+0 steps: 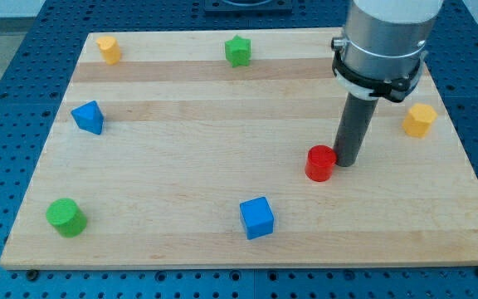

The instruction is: Push blue cube to the left of red circle

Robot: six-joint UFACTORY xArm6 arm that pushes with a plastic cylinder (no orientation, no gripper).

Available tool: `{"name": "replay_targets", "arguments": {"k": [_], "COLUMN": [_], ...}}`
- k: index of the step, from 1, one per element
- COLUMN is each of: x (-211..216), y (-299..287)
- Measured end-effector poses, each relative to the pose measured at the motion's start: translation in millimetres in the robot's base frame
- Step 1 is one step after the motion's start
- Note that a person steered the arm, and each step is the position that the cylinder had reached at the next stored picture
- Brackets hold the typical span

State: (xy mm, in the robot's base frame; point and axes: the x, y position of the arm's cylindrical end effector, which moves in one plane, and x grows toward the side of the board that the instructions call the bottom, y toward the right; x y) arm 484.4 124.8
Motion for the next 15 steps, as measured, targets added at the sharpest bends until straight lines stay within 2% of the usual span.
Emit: {"name": "replay_targets", "arguments": {"k": [4, 8, 12, 15], "x": [8, 75, 122, 133], "y": [4, 10, -37, -67]}}
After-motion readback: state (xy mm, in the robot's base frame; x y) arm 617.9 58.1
